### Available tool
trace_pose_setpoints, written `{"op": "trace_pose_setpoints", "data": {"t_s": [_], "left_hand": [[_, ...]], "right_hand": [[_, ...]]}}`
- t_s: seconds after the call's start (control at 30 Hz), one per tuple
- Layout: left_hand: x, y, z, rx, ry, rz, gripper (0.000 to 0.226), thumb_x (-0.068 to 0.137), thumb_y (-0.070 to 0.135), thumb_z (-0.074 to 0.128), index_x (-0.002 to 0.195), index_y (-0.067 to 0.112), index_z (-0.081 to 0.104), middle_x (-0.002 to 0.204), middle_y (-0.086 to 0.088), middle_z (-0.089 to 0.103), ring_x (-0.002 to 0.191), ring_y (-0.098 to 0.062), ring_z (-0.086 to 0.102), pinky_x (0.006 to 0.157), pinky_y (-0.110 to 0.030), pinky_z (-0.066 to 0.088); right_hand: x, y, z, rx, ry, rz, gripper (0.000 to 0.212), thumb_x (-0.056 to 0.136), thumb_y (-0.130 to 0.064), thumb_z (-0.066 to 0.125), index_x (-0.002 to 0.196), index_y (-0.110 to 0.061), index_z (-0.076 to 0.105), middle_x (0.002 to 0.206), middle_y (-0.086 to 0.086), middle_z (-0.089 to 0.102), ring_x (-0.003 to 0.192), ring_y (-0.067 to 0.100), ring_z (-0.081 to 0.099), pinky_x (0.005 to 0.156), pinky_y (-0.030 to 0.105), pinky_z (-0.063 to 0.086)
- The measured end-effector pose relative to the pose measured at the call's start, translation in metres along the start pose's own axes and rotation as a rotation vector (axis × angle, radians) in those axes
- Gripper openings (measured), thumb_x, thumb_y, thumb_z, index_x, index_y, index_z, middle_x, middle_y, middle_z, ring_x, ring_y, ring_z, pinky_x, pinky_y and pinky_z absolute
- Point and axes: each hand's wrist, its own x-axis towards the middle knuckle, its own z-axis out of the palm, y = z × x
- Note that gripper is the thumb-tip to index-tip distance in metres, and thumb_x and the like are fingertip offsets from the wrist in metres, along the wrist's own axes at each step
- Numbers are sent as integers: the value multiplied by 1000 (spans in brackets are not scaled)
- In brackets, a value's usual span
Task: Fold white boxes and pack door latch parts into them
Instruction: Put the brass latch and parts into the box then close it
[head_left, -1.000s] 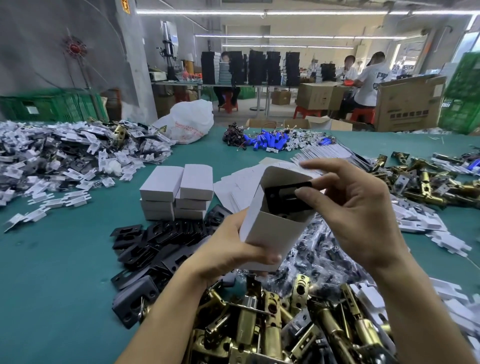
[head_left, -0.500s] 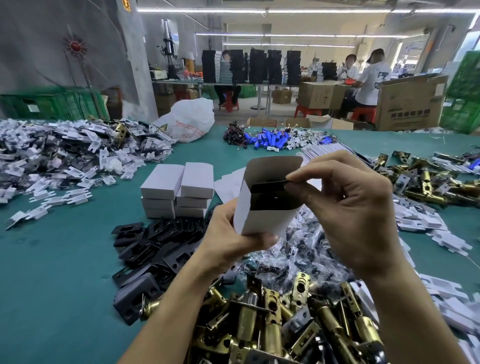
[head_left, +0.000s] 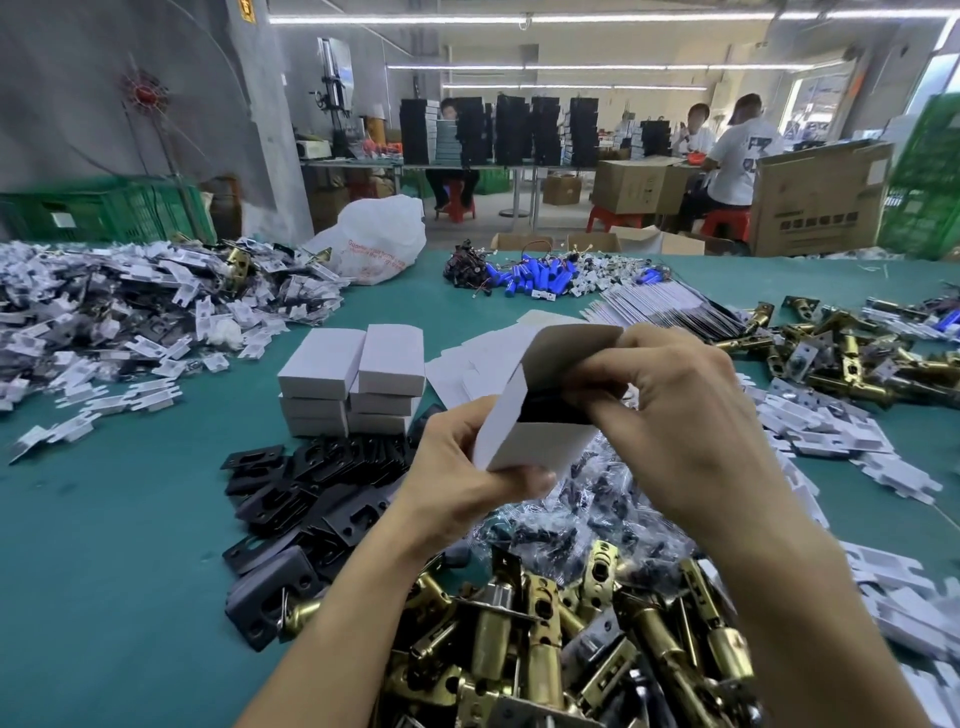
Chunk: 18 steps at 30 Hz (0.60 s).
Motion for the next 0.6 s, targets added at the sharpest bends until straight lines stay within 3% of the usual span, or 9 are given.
{"op": "trace_pose_setpoints", "data": {"t_s": [0.23, 0.3, 0.37, 0.43, 0.47, 0.53, 0.6], "left_hand": [[-1, 0, 0, -14, -16, -57, 37, 66, -1, 78, 98, 18, 75, 83, 2, 70, 78, -9, 67, 63, -26, 57], [-2, 0, 0, 47, -17, -62, 36, 65, 0, 79, 98, 15, 73, 80, 6, 69, 74, -7, 65, 57, -21, 53], [-2, -2, 2, 82, -28, -75, 39, 65, 1, 80, 100, 16, 73, 82, 7, 70, 75, -6, 65, 56, -19, 53], [-2, -2, 2, 46, -25, -79, 41, 65, 0, 80, 102, 15, 73, 84, 5, 71, 78, -7, 67, 60, -21, 56], [-2, -3, 1, 20, -9, -71, 41, 65, 0, 81, 104, 13, 73, 85, 4, 71, 80, -8, 68, 63, -24, 57], [-1, -3, -1, -11, 59, -54, 46, 64, 7, 85, 108, 11, 71, 94, -6, 72, 87, -16, 69, 72, -30, 59], [1, -2, -4, -42, 162, -65, 50, 60, 21, 87, 107, 15, 72, 104, -15, 70, 93, -24, 68, 75, -36, 60]], "right_hand": [[1, 3, -3, -24, -72, 99, 19, 88, -17, 65, 95, -31, 77, 89, -6, 51, 85, 13, 48, 73, 40, 46], [1, 6, -6, -59, -175, 139, 20, 88, -20, 63, 95, -33, 76, 88, -8, 54, 85, 12, 50, 74, 39, 47], [1, 12, -9, -33, -237, 167, 22, 87, -17, 63, 92, -33, 77, 75, -16, 62, 73, 3, 55, 66, 30, 47], [1, 15, -11, 50, -184, 188, 22, 86, -11, 63, 88, -27, 77, 52, -17, 57, 52, 0, 52, 49, 16, 35], [1, 16, -13, 112, -109, 207, 21, 86, -9, 63, 87, -25, 77, 49, -10, 57, 45, 3, 48, 45, 16, 33], [2, 20, -17, 224, 78, 247, 20, 87, -7, 64, 85, -25, 74, 52, 1, 60, 41, 5, 45, 42, 17, 34], [2, 29, -19, 210, 156, 289, 18, 86, -9, 63, 84, -25, 71, 54, 0, 60, 44, 3, 49, 44, 18, 38]]}}
